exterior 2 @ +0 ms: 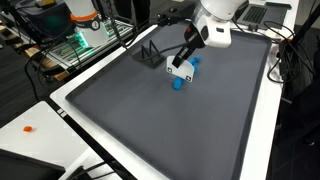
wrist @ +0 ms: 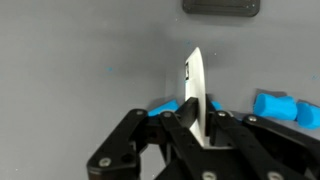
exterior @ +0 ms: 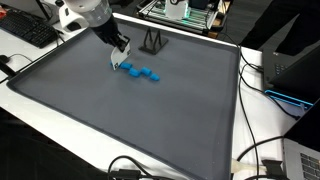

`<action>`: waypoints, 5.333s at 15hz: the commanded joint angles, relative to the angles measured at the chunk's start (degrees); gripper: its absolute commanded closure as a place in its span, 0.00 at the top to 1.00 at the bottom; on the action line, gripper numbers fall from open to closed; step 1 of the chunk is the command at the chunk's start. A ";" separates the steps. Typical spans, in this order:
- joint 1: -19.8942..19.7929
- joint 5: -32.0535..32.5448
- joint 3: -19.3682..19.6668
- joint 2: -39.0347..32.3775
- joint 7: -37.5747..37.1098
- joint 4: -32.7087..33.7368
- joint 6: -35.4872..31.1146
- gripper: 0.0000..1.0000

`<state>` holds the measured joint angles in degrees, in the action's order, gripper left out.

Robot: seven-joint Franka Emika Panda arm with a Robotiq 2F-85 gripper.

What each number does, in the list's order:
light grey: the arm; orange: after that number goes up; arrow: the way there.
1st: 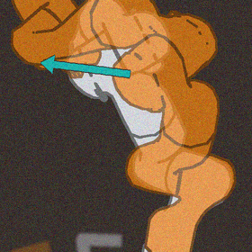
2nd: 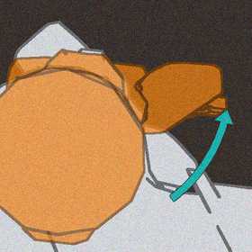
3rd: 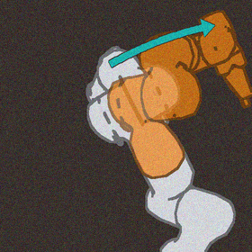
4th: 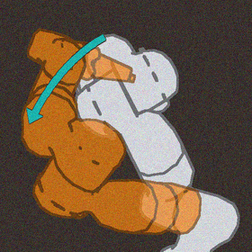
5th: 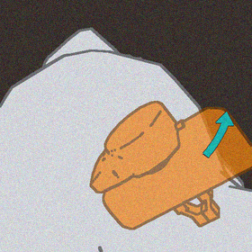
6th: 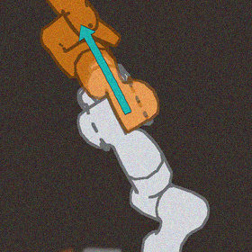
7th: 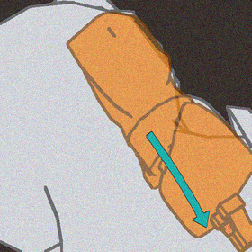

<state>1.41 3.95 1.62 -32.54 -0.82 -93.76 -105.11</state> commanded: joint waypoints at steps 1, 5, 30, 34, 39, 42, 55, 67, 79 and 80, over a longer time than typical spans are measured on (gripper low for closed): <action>-1.28 -2.13 -0.25 4.39 -1.15 -2.75 1.96 0.02; -2.51 -8.54 -0.05 9.03 -6.86 -5.83 2.08 0.02; -2.54 -29.39 0.83 30.29 -51.21 -42.30 -23.78 0.02; -3.24 -34.36 1.01 30.87 -51.61 -45.30 -25.78 0.02; -3.84 -39.04 1.34 30.44 -50.59 -48.19 -27.95 0.02; -3.93 -41.57 1.31 30.32 -50.32 -49.34 -30.05 0.02; -3.92 -45.47 1.33 29.33 -50.25 -51.83 -35.21 0.02; -3.98 -44.54 1.43 29.01 -50.28 -51.78 -34.51 0.34; -4.62 -34.77 2.43 34.98 -54.68 -51.73 -31.18 1.00; -4.80 -33.00 2.45 35.91 -55.22 -51.61 -30.42 1.00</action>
<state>-2.69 -33.78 3.62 -0.50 -53.52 -144.39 -138.28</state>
